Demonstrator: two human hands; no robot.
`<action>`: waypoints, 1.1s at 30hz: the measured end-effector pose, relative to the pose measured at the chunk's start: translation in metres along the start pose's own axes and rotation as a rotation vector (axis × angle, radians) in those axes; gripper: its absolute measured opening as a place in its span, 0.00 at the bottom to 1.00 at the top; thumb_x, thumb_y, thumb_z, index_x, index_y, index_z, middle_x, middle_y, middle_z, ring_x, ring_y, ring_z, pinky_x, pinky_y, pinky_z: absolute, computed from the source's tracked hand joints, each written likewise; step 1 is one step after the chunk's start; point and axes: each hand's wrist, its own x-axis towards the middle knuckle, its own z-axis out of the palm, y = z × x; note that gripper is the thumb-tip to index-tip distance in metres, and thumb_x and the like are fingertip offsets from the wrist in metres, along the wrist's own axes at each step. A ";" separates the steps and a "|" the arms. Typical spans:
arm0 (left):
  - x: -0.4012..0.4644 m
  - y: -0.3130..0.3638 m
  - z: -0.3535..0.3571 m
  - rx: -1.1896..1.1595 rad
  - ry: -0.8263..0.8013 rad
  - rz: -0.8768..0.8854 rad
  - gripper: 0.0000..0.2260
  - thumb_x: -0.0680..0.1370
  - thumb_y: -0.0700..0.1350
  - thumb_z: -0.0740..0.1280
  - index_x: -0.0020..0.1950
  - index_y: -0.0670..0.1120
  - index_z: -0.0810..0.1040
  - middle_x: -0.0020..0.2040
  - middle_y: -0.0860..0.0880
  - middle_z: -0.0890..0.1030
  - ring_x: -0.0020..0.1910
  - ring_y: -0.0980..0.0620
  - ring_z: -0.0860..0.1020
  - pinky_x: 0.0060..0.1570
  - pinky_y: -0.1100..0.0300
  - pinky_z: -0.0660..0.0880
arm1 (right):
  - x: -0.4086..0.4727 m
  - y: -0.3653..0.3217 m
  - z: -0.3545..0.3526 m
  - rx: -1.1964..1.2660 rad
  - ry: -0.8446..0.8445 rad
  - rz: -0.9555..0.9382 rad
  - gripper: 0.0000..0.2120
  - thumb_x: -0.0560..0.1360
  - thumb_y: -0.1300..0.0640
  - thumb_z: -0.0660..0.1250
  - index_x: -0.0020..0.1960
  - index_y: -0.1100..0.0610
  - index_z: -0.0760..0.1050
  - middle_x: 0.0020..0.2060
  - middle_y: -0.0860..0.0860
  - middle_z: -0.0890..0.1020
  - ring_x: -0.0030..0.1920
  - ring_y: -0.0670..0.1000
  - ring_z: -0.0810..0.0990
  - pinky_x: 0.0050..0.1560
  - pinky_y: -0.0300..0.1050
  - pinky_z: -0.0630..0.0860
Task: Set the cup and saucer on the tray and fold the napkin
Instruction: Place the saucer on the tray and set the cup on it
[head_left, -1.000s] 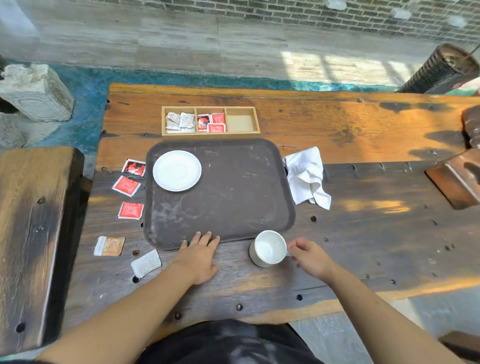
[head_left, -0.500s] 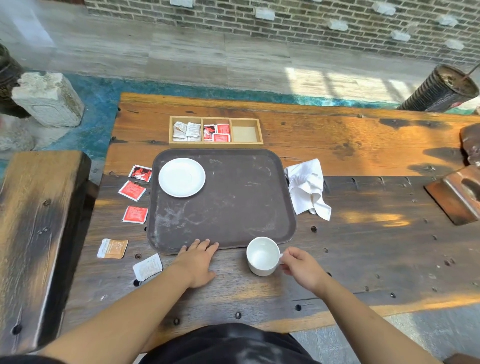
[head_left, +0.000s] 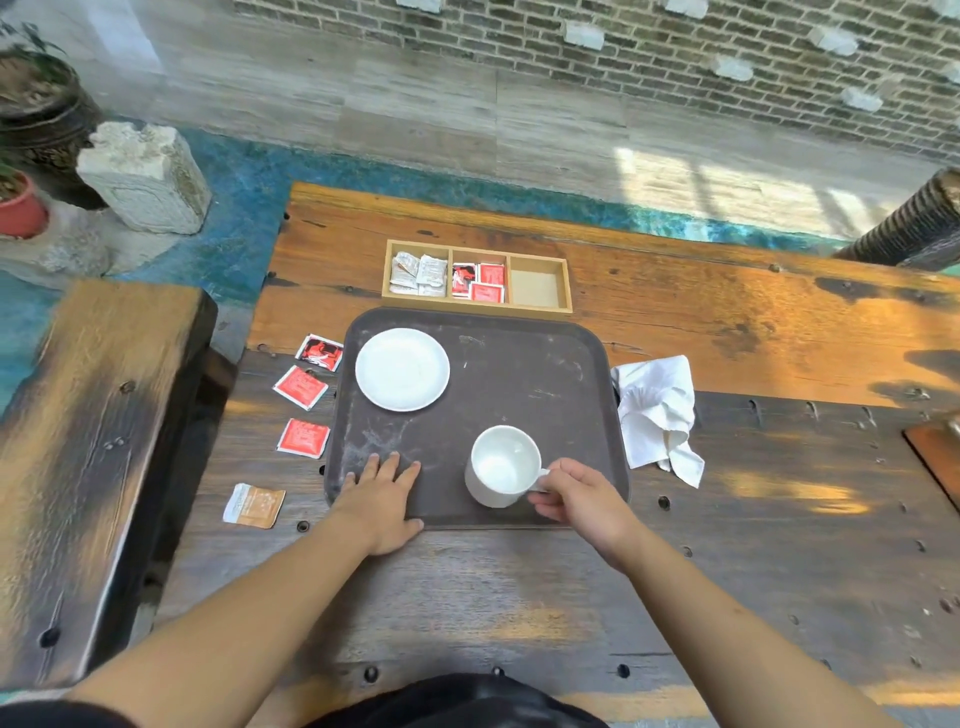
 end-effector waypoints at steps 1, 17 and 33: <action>0.003 -0.004 -0.002 -0.005 0.002 -0.007 0.39 0.76 0.62 0.62 0.79 0.53 0.44 0.81 0.45 0.44 0.79 0.41 0.43 0.75 0.41 0.48 | 0.007 -0.005 0.005 0.007 -0.004 0.000 0.08 0.74 0.57 0.66 0.36 0.53 0.75 0.38 0.49 0.85 0.48 0.49 0.85 0.53 0.44 0.82; 0.036 -0.032 -0.015 -0.030 -0.011 0.022 0.40 0.75 0.61 0.63 0.79 0.51 0.45 0.80 0.45 0.37 0.77 0.40 0.36 0.75 0.44 0.50 | 0.114 -0.075 0.077 0.018 -0.023 -0.026 0.08 0.75 0.57 0.64 0.38 0.54 0.77 0.43 0.53 0.85 0.46 0.49 0.85 0.52 0.43 0.82; 0.037 -0.042 -0.034 -0.143 0.028 0.061 0.34 0.76 0.58 0.64 0.77 0.48 0.58 0.80 0.46 0.51 0.78 0.43 0.47 0.73 0.44 0.59 | 0.161 -0.087 0.109 0.037 -0.069 0.028 0.06 0.76 0.58 0.64 0.41 0.55 0.76 0.43 0.52 0.79 0.51 0.53 0.84 0.59 0.48 0.80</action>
